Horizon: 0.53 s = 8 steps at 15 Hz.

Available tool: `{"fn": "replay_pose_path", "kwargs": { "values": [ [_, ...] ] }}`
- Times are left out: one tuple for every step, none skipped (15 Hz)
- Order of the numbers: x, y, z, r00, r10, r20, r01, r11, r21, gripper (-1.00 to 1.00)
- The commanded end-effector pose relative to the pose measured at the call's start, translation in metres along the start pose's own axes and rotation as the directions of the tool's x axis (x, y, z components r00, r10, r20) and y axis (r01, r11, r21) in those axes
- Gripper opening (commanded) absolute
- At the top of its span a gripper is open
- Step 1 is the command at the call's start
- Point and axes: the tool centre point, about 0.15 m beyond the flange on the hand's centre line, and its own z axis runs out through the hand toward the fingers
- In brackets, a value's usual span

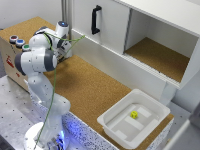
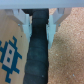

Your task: Pull the drawer

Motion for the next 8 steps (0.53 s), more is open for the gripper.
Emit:
{"fn": "replay_pose_path", "kwargs": {
  "values": [
    [-0.001, 0.049, 0.012, 0.997, 0.063, 0.052, -0.066, 0.996, 0.067, -1.0],
    [0.0, 0.057, 0.01, 0.996, 0.07, 0.055, -0.074, 0.995, 0.068, -1.0],
    [0.001, 0.065, 0.009, 0.995, 0.079, 0.057, -0.083, 0.994, 0.075, -1.0],
    [0.003, 0.074, 0.008, 0.993, 0.094, 0.066, -0.1, 0.991, 0.086, -1.0],
    [0.003, 0.081, 0.007, 0.993, 0.1, 0.062, -0.105, 0.991, 0.085, -1.0],
    [0.004, 0.086, 0.005, 0.993, 0.103, 0.064, -0.108, 0.99, 0.086, -1.0],
    [0.005, 0.093, 0.004, 0.992, 0.112, 0.063, -0.117, 0.989, 0.086, -1.0],
    [0.007, 0.103, 0.001, 0.99, 0.123, 0.065, -0.128, 0.988, 0.083, -1.0]
  ]
}}
